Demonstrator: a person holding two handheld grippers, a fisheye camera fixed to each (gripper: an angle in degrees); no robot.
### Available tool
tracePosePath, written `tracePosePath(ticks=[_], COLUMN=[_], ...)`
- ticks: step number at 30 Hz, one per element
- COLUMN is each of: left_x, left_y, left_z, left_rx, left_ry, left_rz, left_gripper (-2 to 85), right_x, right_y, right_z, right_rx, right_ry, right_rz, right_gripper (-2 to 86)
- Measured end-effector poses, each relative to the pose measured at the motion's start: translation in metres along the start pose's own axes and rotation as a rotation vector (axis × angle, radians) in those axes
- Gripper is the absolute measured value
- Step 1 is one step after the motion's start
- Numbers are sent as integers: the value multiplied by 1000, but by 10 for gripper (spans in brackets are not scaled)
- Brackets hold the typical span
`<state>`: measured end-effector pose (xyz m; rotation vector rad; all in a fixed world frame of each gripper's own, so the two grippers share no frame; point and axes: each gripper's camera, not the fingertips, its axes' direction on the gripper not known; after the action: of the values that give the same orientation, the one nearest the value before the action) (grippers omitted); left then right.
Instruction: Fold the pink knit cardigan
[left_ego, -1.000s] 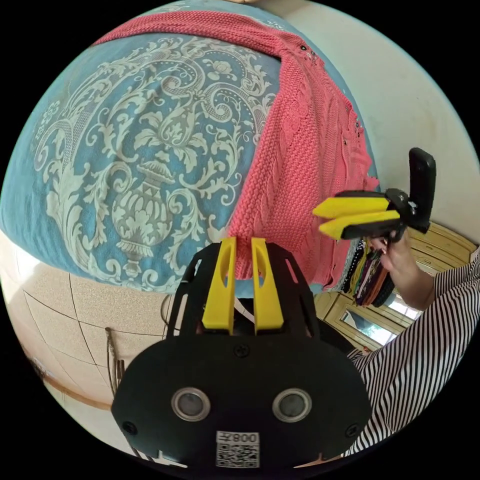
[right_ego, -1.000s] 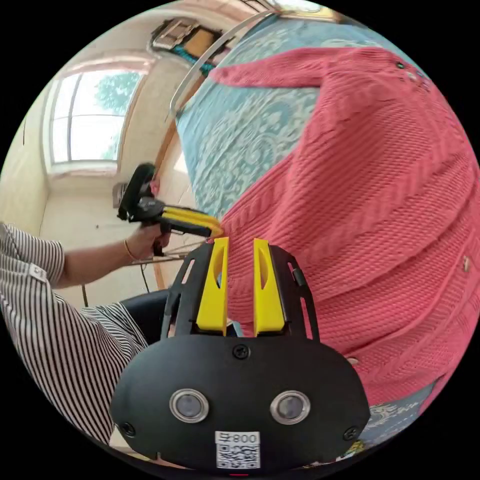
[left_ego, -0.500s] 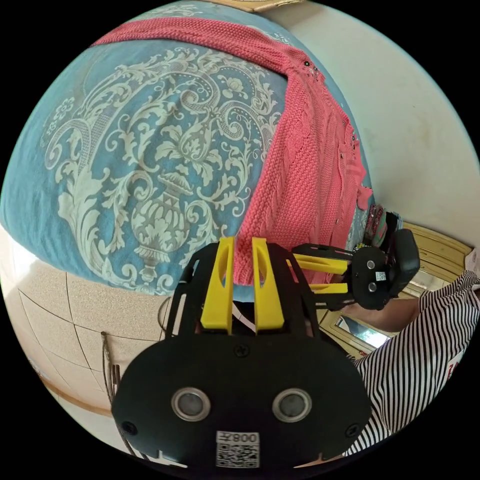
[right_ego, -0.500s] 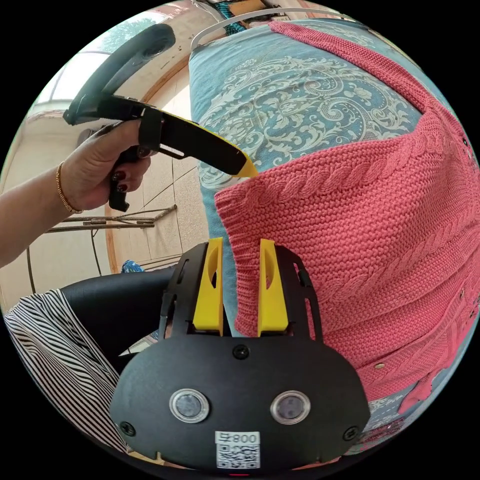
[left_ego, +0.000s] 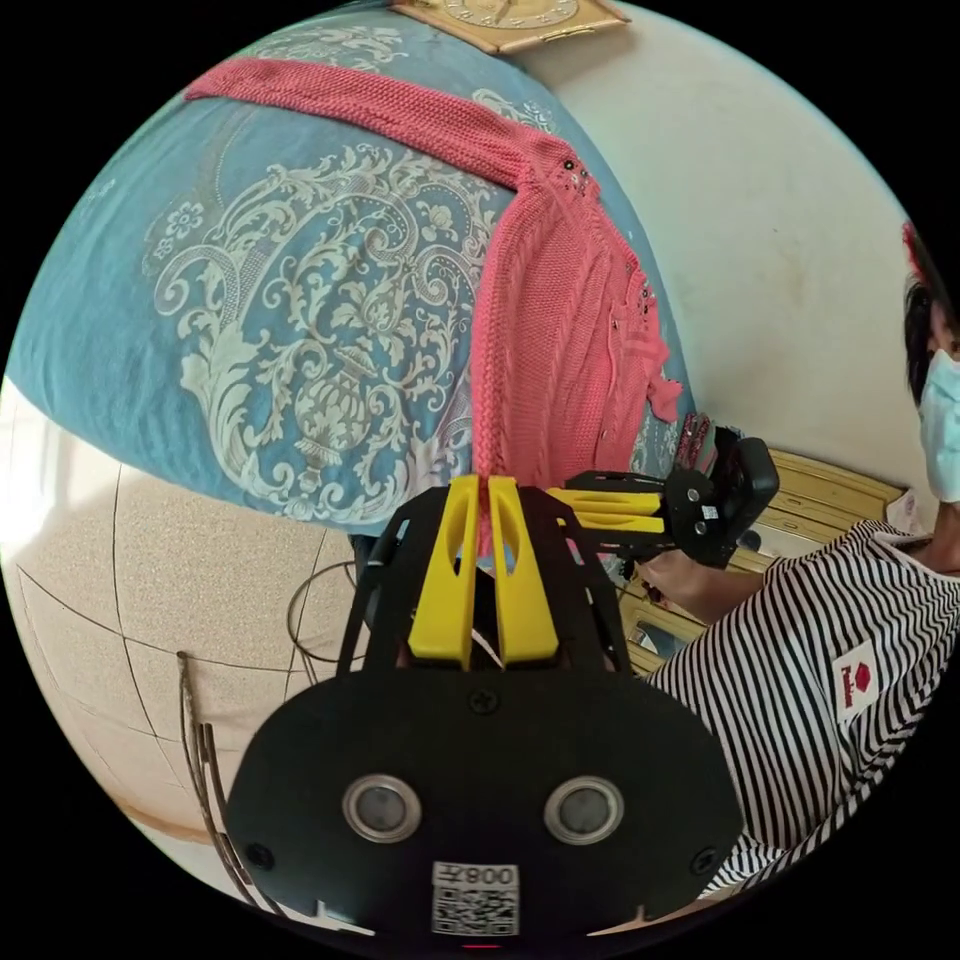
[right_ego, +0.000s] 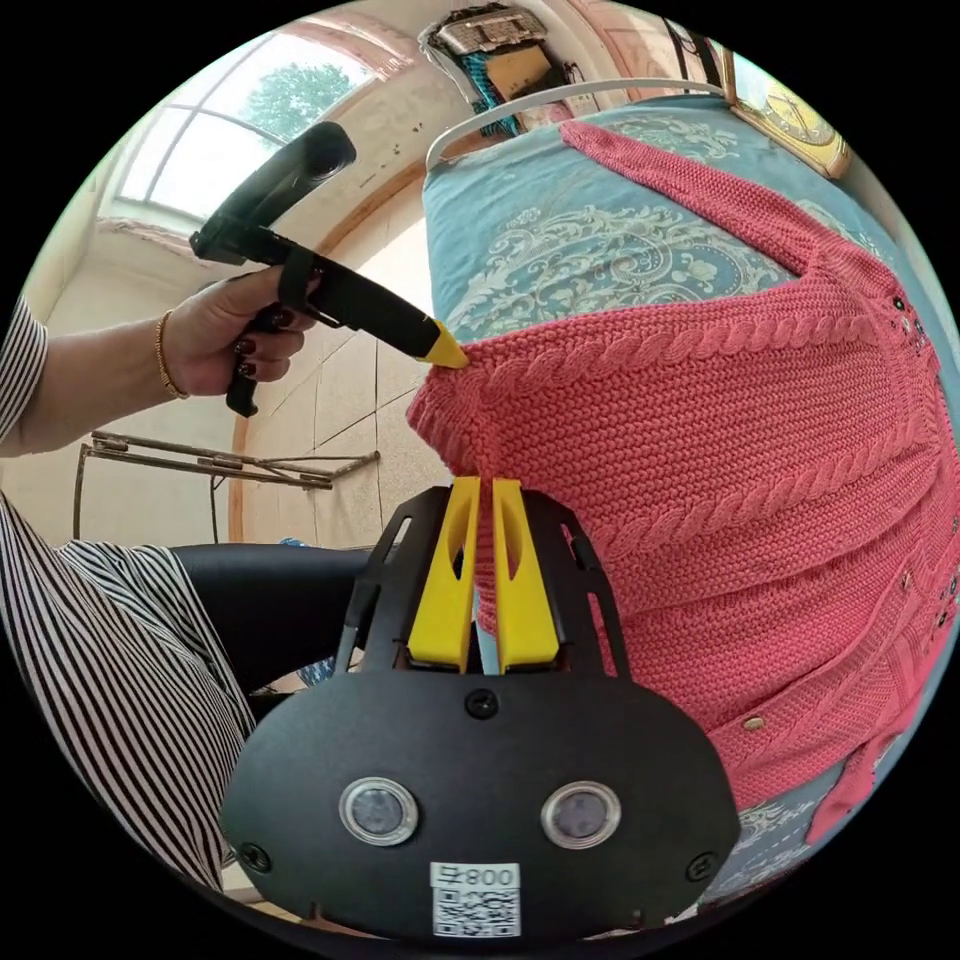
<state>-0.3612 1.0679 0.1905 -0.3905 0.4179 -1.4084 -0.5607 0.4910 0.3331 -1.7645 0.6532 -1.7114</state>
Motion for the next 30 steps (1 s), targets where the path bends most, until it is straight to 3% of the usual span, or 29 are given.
tracePosePath(ticks=[8,15,22,30], left_x=[-28,-5,48,127], left_y=[-14,-16,-46,-57], left_z=[40,22,55,177], left_rx=[-56,-13,-88,-387], left_ry=[-77,-172,-110,-108], left_rz=[-96,-94,95,393], left_gripper=[23,20,25,37], right_x=[41,93,174,325], right_y=[2,49,147,181], right_z=[51,17,-42,-136], right_rx=[-107,-11,126,330], right_ry=[-64,-184,-192,90], right_rz=[62,217,500,664], right_gripper=[35,50,59,74])
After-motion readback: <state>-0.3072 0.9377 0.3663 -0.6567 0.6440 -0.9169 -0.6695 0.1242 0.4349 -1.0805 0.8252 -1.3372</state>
